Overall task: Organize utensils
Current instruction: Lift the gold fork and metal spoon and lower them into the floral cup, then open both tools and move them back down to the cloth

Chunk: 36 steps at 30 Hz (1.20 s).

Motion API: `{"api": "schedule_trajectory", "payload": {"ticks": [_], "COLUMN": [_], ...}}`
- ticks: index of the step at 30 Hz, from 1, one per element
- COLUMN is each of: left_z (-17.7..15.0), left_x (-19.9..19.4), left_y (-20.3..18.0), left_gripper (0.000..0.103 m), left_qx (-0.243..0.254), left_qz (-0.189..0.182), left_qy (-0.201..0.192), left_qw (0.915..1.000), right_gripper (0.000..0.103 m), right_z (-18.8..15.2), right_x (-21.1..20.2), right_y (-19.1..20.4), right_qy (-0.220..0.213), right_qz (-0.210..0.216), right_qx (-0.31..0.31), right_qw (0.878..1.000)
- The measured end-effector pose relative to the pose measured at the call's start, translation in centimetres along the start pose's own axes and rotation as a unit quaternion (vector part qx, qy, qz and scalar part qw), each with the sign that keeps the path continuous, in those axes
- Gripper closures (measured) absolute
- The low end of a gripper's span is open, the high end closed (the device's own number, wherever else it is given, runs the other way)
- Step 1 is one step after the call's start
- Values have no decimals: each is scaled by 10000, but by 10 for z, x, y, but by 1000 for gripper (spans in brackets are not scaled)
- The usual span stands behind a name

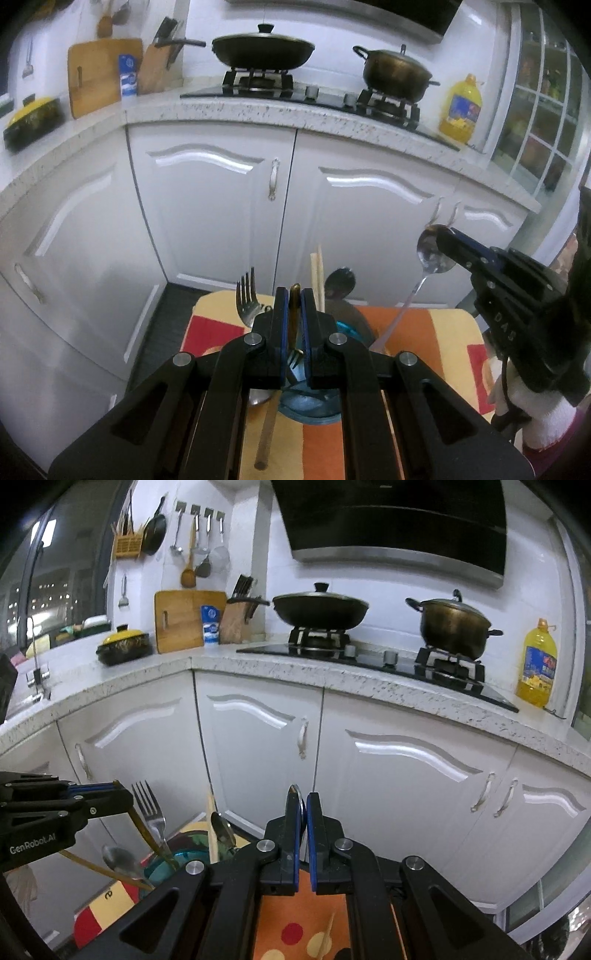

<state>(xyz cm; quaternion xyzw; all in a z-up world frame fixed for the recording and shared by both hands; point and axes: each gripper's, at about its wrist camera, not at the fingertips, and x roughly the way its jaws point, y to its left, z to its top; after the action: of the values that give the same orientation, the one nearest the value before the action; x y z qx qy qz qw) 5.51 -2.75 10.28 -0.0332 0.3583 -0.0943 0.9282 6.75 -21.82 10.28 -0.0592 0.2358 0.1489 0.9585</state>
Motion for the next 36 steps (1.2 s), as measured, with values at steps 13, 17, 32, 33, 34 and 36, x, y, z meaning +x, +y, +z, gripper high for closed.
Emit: {"api": "schedule_trajectory", "payload": {"ticks": [13,17,32,33,34,36], "left_z": [-16,-18,-25,-25,-25,-26], "left_x": [22,24,8,5,3,-3], "left_y": [-2,-1,5,5,4,-1], "left_gripper": [98,98,81,79,78,74], "left_qx": [-28,-64,-377,-387,-390,-365], "left_qz": [41,68,21,19,28,38], "left_qy": [377,448,450,426,400,339], "left_qw": [9993,9990,9983,9983,9984,9988], "right_gripper": [98,98,83,83,83,82], "right_z": [-31,-37,-47,-47,-49,-51], "right_x": [34,41,17,15,12,9], "right_y": [32,29,-1,-2,-4,-5], "right_qy": [581,836,844,851,866,877], "right_qz": [408,806,1220,1218,1201,1181], "right_qx": [-441,-192,645,664,686,715], "right_qw": [9965,9930,9868,9867,9866,9865]}}
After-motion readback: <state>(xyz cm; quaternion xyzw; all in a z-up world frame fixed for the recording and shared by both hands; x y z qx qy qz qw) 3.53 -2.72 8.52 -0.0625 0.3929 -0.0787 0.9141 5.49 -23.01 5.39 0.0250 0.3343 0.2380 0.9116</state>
